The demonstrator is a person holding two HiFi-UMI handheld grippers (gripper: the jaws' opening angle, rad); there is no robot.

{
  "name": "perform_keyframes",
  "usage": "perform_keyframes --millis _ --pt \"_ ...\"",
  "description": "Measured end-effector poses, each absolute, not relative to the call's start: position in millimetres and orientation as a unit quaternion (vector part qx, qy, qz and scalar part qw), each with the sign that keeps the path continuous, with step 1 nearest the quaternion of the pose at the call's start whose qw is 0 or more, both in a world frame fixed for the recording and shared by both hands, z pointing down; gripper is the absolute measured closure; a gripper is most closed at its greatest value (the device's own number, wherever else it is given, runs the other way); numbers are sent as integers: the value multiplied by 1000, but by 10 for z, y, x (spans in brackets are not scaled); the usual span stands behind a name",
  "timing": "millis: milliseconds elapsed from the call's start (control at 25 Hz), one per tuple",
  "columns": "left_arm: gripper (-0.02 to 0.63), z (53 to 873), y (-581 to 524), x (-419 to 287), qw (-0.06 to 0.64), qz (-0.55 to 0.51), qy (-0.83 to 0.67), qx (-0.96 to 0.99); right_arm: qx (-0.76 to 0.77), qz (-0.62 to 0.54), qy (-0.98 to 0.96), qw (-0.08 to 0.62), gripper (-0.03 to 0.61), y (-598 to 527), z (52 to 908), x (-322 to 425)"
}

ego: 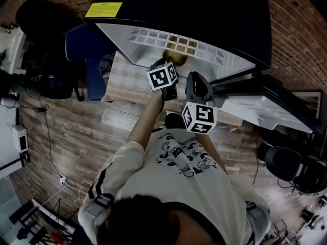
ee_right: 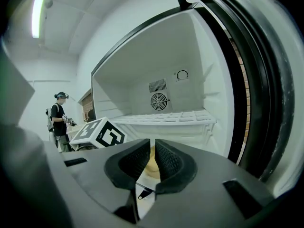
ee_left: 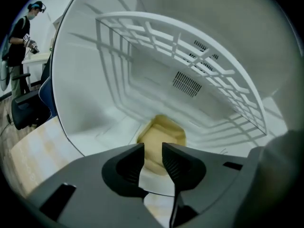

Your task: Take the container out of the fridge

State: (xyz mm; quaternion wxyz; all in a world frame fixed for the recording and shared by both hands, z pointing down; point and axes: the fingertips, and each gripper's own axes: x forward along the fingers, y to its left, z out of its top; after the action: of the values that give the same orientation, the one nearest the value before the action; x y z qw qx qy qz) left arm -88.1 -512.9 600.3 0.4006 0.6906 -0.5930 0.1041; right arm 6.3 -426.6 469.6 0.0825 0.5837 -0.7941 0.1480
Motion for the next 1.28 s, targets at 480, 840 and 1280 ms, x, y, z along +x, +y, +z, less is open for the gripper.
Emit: perform_keyframes --millis 480,840,1280 --pt "452 6057 -5310 -990 429 65 -620 653 587 156 -790 90 529 -4420 4766 185" --pt "440 6247 -5351 -956 459 74 -618 634 580 161 -792 98 529 -4458 4813 167" --pt "492 6387 -5325 -968 471 84 -619 623 581 164 -790 103 529 -4464 4871 173"
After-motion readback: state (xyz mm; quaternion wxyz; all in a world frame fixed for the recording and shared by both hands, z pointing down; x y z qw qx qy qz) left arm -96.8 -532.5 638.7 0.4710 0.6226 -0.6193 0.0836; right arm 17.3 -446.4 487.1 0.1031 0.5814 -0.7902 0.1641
